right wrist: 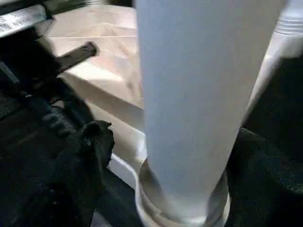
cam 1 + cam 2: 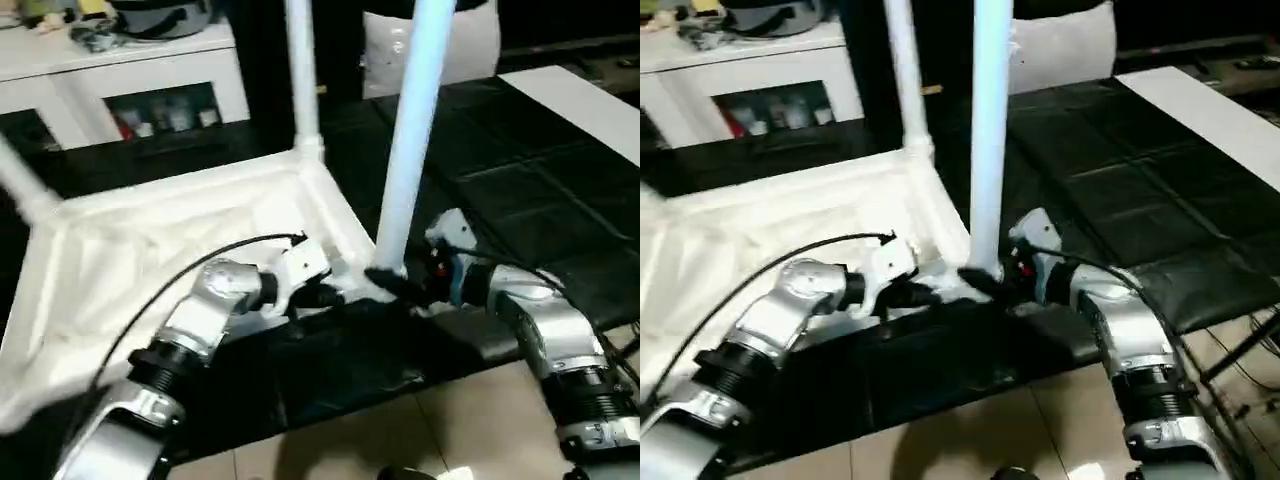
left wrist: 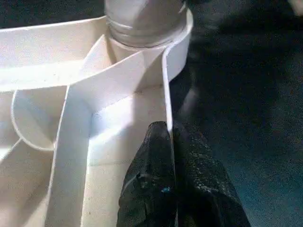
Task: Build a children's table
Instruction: Rotate leg to tighten
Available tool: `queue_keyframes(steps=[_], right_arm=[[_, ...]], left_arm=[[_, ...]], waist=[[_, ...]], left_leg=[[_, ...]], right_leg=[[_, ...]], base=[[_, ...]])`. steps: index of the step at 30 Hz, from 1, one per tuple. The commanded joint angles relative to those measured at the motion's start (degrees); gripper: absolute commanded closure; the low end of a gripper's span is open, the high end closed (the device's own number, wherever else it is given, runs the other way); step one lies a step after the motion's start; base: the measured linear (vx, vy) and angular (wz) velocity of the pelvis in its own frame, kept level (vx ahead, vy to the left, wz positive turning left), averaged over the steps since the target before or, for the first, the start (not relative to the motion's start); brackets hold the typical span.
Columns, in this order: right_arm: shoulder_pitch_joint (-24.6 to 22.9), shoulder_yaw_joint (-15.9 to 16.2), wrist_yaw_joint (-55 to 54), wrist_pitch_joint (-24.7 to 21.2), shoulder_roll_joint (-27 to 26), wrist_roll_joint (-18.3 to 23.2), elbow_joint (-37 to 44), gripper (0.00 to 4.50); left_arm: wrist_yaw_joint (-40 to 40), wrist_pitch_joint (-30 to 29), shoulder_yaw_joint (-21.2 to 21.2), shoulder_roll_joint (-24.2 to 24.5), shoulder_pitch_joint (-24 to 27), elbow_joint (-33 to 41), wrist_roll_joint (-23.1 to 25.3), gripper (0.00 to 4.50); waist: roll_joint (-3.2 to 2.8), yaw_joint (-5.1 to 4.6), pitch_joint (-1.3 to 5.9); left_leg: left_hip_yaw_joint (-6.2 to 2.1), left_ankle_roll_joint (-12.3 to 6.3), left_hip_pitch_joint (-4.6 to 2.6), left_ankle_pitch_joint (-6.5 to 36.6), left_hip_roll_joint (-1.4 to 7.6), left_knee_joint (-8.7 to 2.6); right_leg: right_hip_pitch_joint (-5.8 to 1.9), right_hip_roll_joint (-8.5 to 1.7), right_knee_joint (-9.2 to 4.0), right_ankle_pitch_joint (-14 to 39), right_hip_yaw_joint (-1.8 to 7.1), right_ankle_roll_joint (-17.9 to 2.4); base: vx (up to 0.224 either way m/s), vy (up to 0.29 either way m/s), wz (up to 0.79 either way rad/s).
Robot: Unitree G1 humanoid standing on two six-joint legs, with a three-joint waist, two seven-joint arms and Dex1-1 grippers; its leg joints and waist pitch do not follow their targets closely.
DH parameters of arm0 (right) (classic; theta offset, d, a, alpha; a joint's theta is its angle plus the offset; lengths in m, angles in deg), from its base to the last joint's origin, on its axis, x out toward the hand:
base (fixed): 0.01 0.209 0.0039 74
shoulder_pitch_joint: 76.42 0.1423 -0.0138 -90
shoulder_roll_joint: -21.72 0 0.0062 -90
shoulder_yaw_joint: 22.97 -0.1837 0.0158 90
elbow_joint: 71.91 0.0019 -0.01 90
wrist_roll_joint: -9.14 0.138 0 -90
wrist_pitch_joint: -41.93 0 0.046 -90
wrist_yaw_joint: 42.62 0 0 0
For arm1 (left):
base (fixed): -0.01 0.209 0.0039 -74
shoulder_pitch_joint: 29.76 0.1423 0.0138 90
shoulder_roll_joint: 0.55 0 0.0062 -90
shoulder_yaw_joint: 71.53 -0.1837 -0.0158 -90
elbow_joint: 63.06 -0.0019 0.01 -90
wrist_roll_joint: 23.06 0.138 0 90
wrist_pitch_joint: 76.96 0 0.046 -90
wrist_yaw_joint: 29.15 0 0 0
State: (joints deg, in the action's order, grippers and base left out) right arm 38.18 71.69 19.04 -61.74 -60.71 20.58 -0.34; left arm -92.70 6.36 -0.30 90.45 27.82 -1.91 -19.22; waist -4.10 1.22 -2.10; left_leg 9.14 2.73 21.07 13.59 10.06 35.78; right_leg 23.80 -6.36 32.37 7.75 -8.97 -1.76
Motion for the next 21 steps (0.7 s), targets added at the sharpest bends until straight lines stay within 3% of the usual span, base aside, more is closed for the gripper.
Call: queue_keyframes(steps=[1,3,8,14,21], right_arm=[[-0.6,1.4,6.7,0.5,2.8,1.3,2.4,0.67],[-0.8,3.0,10.2,1.5,4.7,1.0,2.2,0.67],[-1.0,4.9,16.9,0.5,6.7,2.3,2.5,0.83],[-0.3,6.3,20.5,-1.2,7.5,3.4,1.9,1.23],[-0.4,7.1,23.2,-3.0,7.9,4.8,2.6,1.76]], left_arm=[[-6.7,5.8,-2.6,2.2,-1.9,0.2,0.1,4.5],[-9.8,8.3,-4.1,3.6,-2.1,-0.9,0.4,4.5],[-14.7,11.7,-5.4,4.9,-3.0,-2.4,0.2,4.5],[-19.3,13.7,-6.2,5.4,-3.7,-3.3,-1.1,4.5],[-20.7,15.2,-6.3,5.4,-4.1,-4.7,-1.3,4.5]], waist=[[0.57,0.42,4.02],[0.65,1.18,4.03],[0.87,2.47,3.89],[1.16,2.58,3.75],[1.28,2.63,3.81]], left_leg=[[-0.84,-9.17,-0.01,2.7,3.3,-4.01],[-0.65,-9.38,-0.1,2.3,3.27,-3.97],[-0.46,-7.59,-0.15,4.2,3.3,-4.12],[-0.43,-5.87,-0.11,6.0,3.25,-4.35],[-0.38,-5.66,-0.05,5.7,3.16,-4.29]], right_leg=[[-4.22,-2.99,-2.68,13.5,3.44,-9.6],[-4.08,-3.05,-2.6,13.2,3.54,-9.8],[-4.04,-3.28,-2.87,17.1,3.68,-9.5],[-4.04,-3.24,-3.02,19.8,3.79,-8.6],[-4.06,-3.2,-3.12,20.7,3.75,-8.0]], base=[[0.0,0.0,0.0],[0.0,0.0,0.0],[0.0,0.0,0.0],[0.0,0.0,0.0],[0.0,0.0,0.0]])
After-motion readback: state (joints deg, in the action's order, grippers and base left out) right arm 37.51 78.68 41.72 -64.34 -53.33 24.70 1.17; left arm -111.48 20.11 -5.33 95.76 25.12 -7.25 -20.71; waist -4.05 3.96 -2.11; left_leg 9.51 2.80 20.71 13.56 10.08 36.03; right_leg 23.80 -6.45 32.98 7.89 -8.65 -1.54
